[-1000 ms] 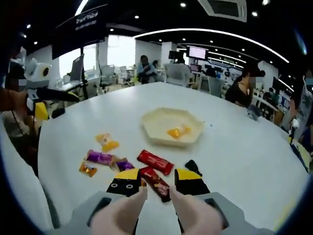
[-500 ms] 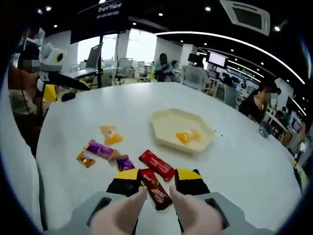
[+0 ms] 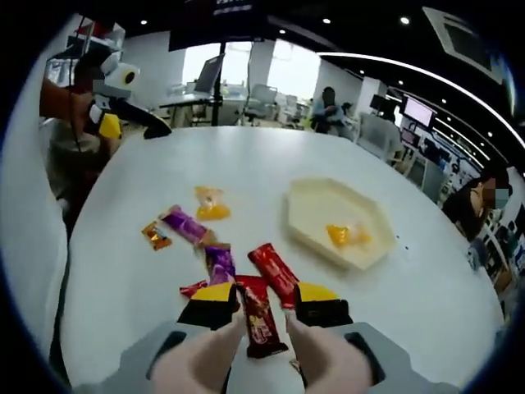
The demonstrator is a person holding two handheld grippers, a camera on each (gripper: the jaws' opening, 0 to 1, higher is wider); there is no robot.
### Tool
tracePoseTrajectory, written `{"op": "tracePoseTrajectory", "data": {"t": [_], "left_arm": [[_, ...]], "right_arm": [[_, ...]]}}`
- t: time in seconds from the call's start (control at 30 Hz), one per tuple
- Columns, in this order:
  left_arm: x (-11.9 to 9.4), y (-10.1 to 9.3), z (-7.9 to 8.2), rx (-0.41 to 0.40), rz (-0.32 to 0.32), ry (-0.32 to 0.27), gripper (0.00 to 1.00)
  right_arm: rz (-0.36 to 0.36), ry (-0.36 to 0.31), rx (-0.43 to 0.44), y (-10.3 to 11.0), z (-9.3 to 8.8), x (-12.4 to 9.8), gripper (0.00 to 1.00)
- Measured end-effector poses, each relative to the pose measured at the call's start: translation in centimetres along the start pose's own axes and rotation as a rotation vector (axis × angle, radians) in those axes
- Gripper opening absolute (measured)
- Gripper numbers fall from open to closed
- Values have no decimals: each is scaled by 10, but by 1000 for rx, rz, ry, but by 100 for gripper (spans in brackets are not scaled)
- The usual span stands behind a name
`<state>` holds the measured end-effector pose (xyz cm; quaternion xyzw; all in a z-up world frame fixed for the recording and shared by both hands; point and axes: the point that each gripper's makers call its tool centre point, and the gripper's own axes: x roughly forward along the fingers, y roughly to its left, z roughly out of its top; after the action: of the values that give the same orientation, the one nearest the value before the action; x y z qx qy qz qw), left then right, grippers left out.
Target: Place the target food into the container with the food tongs after gripping and lifting it, then release it inside without dropping or visibly crushing the food.
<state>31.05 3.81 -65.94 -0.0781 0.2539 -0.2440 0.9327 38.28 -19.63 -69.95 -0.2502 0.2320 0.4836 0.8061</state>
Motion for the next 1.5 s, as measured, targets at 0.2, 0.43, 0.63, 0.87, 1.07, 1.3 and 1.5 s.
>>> {"op": "tracePoseTrajectory", "data": {"t": [0.2, 0.43, 0.63, 0.87, 1.07, 1.3, 1.5], "left_arm": [[-3, 4, -2, -23, 34, -5, 99], [-5, 8, -3, -43, 67, -13, 99], [-6, 8, 0, -56, 84, -22, 99], [-8, 11, 4, -54, 98, -26, 99], [-10, 11, 2, -56, 103, -21, 99], [-14, 13, 1, -56, 106, -19, 99], [-17, 15, 1, -61, 114, -26, 99]], "right_arm": [[46, 18, -25, 0, -4, 7, 27], [99, 62, -75, 8, -14, 14, 27], [132, 79, -85, 13, -19, 18, 27], [128, 84, -72, 7, -20, 22, 27], [132, 88, -63, 2, -28, 26, 27], [128, 120, 50, 3, -26, 27, 23], [119, 137, 59, 7, -20, 28, 22]]}}
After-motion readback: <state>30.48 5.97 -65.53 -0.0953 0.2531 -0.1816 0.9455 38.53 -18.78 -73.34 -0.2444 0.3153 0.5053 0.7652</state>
